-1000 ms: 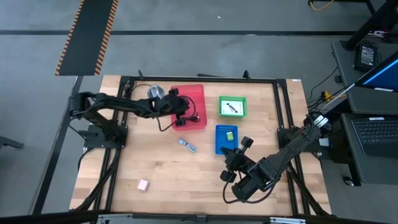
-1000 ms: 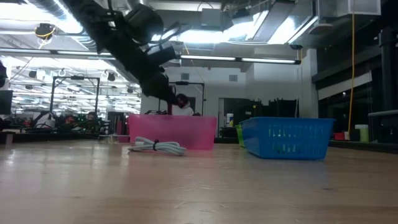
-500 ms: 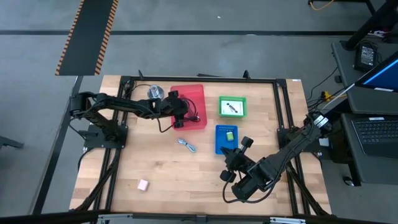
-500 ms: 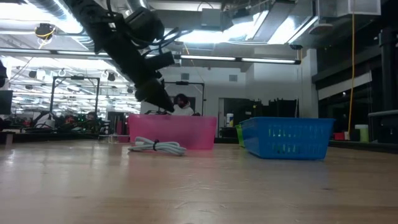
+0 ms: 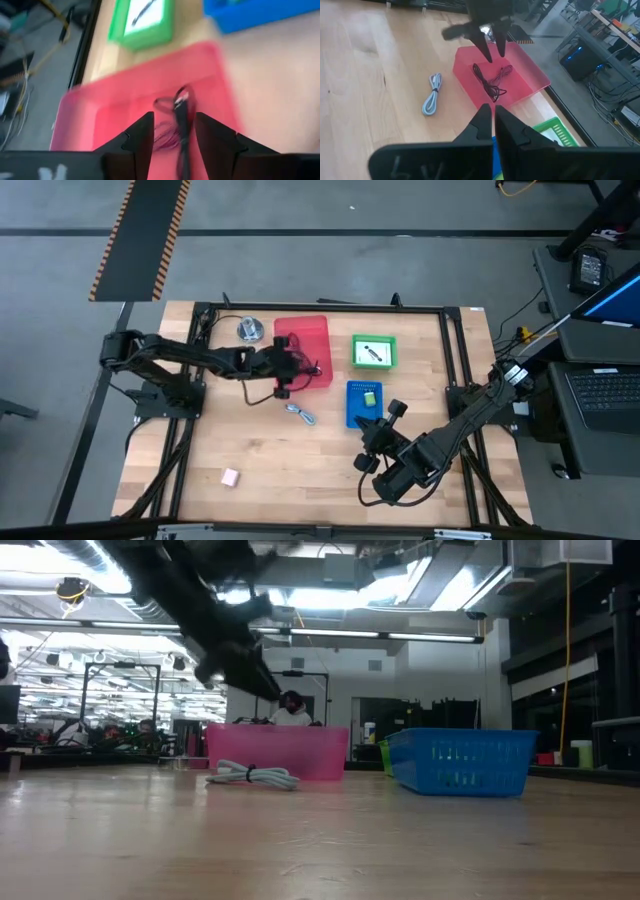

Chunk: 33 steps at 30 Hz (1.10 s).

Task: Pick and place items into bin
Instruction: Put the light blue charger cable into the pink bin

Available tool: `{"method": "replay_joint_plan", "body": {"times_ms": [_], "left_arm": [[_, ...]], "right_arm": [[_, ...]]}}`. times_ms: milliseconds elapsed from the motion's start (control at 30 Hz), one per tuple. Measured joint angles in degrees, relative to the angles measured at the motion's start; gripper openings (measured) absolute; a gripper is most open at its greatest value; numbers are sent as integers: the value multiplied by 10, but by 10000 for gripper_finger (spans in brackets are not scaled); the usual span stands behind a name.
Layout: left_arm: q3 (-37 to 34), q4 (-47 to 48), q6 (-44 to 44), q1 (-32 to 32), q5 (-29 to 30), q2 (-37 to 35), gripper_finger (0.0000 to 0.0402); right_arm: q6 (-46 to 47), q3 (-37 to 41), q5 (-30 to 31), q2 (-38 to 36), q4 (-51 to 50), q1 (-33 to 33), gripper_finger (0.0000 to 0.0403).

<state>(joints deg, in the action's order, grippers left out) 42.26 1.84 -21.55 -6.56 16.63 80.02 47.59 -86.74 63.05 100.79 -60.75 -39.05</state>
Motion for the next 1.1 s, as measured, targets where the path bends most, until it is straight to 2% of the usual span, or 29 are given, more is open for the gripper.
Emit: {"method": "replay_joint_plan", "body": {"times_ms": [200,300,533,700,833,1100], "left_arm": [[0,23,38,82,-9,-46,132],[0,36,89,126,-10,-47,138],[0,46,112,207,19,-28,163],[0,47,168,203,3,-22,175],[3,61,174,191,-2,-14,175],[77,160,151,180,-18,70,175]], "right_arm": [[0,0,0,0,-3,0,3],[0,0,0,0,-3,0,3],[3,0,0,0,-3,0,3],[17,0,0,0,-3,0,3],[17,0,0,0,-3,0,3],[17,14,4,0,2,0,3]]}}
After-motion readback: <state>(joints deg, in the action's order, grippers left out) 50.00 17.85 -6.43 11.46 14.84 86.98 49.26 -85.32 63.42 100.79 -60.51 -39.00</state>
